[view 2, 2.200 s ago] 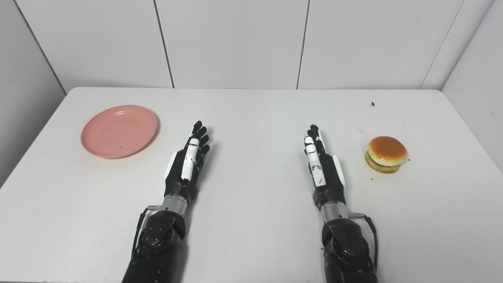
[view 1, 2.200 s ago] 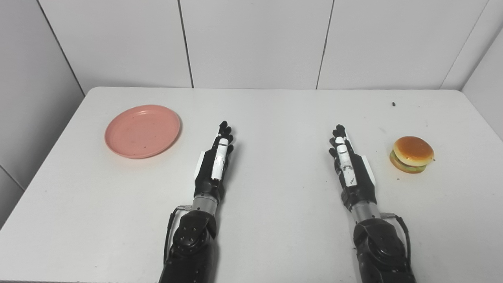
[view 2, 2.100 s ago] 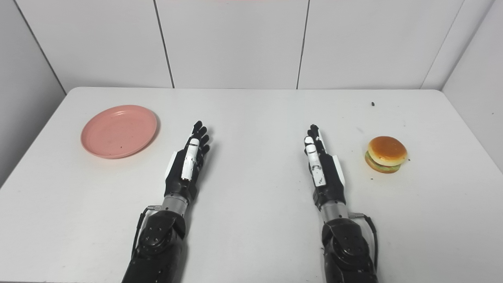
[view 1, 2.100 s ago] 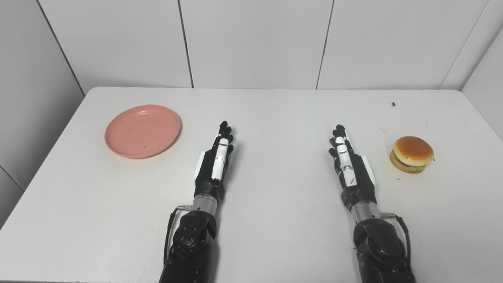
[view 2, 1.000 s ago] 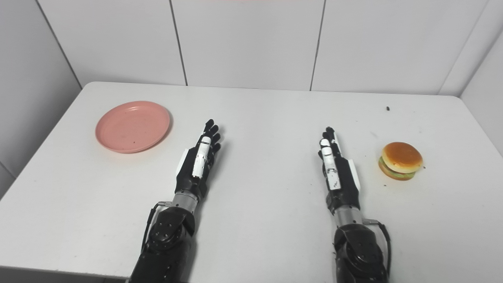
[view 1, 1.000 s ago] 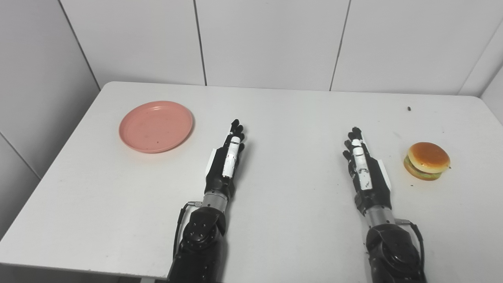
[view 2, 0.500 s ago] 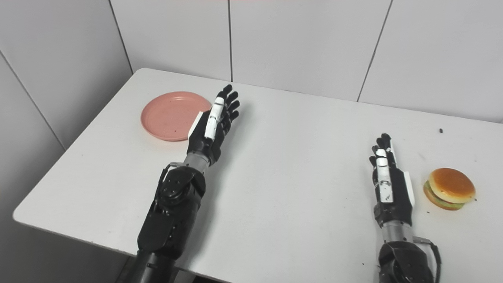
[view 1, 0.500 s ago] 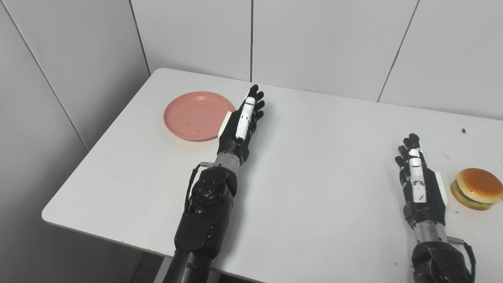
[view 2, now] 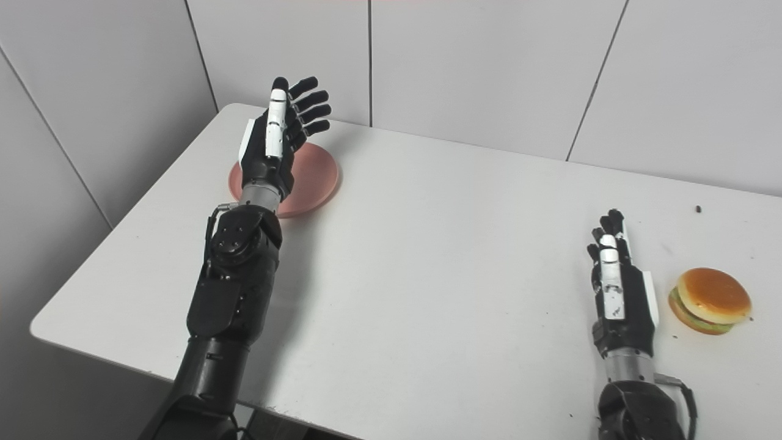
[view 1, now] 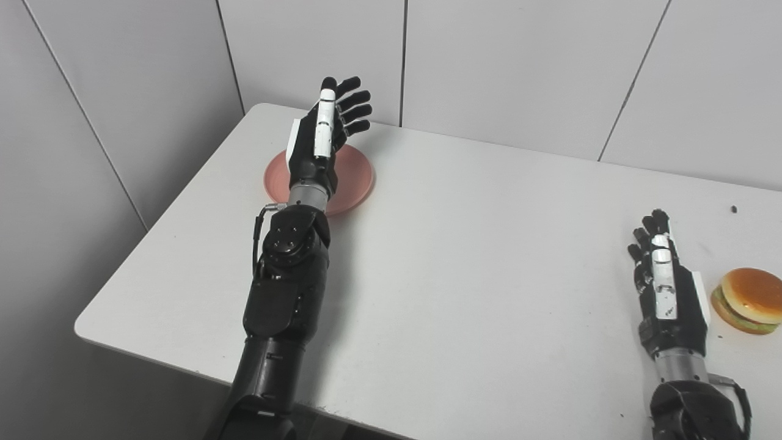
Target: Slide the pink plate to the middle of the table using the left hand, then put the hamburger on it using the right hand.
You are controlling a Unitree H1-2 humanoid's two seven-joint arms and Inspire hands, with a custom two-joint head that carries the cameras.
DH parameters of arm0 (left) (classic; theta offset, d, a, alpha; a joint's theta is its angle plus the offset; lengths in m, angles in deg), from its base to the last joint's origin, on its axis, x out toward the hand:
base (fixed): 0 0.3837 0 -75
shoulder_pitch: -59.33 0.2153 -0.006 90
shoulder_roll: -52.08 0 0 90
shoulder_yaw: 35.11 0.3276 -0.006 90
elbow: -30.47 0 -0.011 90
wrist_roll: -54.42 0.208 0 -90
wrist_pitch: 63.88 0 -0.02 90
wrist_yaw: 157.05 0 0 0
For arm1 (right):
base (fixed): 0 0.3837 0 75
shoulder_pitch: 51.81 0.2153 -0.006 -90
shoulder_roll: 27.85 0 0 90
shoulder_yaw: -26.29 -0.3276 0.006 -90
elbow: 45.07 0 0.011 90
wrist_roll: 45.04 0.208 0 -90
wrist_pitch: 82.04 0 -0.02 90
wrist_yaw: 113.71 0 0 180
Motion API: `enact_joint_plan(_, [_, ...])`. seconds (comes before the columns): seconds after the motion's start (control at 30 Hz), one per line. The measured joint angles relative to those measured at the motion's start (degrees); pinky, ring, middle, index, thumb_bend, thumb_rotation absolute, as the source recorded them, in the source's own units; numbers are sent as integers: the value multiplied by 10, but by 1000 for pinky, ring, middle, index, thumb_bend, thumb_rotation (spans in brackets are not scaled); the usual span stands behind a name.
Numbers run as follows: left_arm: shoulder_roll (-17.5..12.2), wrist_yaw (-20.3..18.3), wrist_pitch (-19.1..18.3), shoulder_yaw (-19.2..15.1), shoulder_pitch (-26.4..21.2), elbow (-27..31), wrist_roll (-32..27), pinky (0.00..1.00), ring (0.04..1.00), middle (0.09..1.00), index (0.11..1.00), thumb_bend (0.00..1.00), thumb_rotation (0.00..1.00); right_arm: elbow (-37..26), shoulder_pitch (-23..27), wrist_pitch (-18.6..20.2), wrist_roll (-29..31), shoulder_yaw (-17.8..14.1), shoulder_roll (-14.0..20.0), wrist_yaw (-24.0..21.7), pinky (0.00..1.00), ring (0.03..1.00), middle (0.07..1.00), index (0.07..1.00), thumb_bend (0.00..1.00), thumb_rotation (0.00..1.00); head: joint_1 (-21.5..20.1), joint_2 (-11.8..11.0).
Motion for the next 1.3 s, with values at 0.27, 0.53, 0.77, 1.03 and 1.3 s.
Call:
enact_joint_plan(0.27, [-52, 1, 23, -43, -30, -81, -13, 602, 634, 642, 625, 532, 1000, -2, -1, 0, 0, 0, 0, -2, 1000, 1000, 1000, 1000, 553, 919, 2, 1])
enact_joint_plan(0.53, [-95, 13, 66, -66, -65, -170, -12, 622, 640, 633, 624, 406, 1000, -6, -3, 0, -2, -1, 0, -6, 1000, 1000, 1000, 1000, 532, 927, 6, 1])
enact_joint_plan(0.77, [-132, 12, 107, -76, -82, -273, -17, 665, 679, 664, 650, 424, 1000, -7, -3, 0, -5, -1, 1, -6, 1000, 1000, 1000, 1000, 518, 938, 7, 2])
enact_joint_plan(1.03, [-153, 12, 140, -78, -87, -343, -25, 685, 701, 679, 673, 462, 1000, -6, -4, 0, -3, -4, 0, -6, 1000, 1000, 1000, 1000, 520, 931, 7, 2])
enact_joint_plan(1.3, [-155, 12, 142, -77, -93, -391, -25, 703, 716, 693, 677, 418, 1000, -6, -4, -1, -8, -4, 0, -4, 1000, 1000, 1000, 1000, 507, 937, 5, 3])
